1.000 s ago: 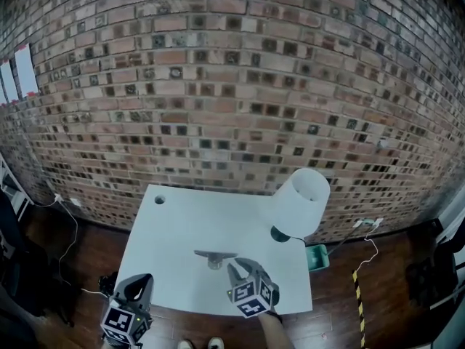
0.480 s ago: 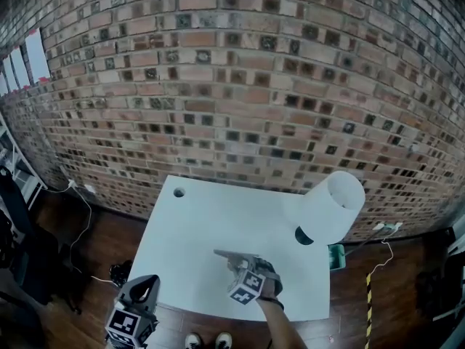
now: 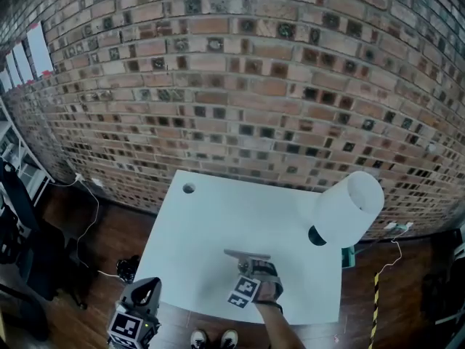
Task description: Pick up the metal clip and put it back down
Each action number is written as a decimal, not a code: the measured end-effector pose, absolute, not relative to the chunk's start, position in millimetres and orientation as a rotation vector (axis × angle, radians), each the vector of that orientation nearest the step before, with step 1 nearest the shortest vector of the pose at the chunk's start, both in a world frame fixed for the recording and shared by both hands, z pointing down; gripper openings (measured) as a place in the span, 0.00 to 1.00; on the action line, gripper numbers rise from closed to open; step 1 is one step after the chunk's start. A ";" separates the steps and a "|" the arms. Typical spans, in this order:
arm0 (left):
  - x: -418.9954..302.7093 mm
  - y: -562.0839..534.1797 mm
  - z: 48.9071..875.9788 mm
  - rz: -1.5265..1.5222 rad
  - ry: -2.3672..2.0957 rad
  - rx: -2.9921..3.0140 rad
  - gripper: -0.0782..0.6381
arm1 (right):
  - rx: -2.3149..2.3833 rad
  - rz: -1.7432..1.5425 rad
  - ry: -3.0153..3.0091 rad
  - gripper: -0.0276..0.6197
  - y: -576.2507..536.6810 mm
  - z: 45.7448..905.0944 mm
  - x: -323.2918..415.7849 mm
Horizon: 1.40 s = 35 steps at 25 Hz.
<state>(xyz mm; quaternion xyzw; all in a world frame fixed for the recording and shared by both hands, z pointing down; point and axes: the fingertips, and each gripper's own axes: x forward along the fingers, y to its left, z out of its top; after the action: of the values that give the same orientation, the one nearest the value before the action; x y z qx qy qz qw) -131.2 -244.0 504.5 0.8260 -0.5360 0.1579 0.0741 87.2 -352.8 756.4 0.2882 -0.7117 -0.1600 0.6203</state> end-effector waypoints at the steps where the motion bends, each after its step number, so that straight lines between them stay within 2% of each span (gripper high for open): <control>1: -132.9 -244.4 505.9 0.476 -1.610 2.474 0.13 | 0.659 -0.387 -1.621 0.33 -354.7 757.8 86.5; 3: -135.9 -245.8 508.1 0.478 -1.613 2.465 0.13 | 0.648 -0.416 -1.598 0.31 -358.2 759.7 84.5; 9: -132.8 -250.1 511.5 0.474 -1.603 2.466 0.13 | 0.606 -0.538 -1.523 0.15 -363.0 761.8 82.8; 16: -129.6 -253.1 514.6 0.474 -1.589 2.468 0.13 | 0.612 -0.727 -1.425 0.13 -367.3 756.9 82.1; 17: -129.4 -253.2 515.1 0.475 -1.586 2.468 0.13 | 0.633 -0.741 -1.423 0.08 -367.5 754.3 81.8; 19: -129.5 -253.6 515.8 0.478 -1.583 2.466 0.13 | 0.658 -0.726 -1.443 0.06 -364.8 751.3 80.1; 26: -125.8 -253.6 517.7 0.483 -1.569 2.468 0.13 | 0.643 -0.650 -1.487 0.05 -348.0 758.2 82.0; 30: -123.5 -254.2 516.6 0.480 -1.557 2.483 0.13 | 0.791 -0.853 -1.395 0.05 -366.7 722.4 86.2; 35: -119.3 -255.9 516.7 0.470 -1.542 2.504 0.13 | 0.812 -0.808 -1.379 0.05 -361.5 713.5 97.3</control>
<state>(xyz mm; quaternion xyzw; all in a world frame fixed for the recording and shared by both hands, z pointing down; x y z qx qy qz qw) -119.3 -255.9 516.7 0.8380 -0.5161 0.1574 0.0817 97.3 -361.5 713.5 0.3538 -0.6009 -0.3520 0.6243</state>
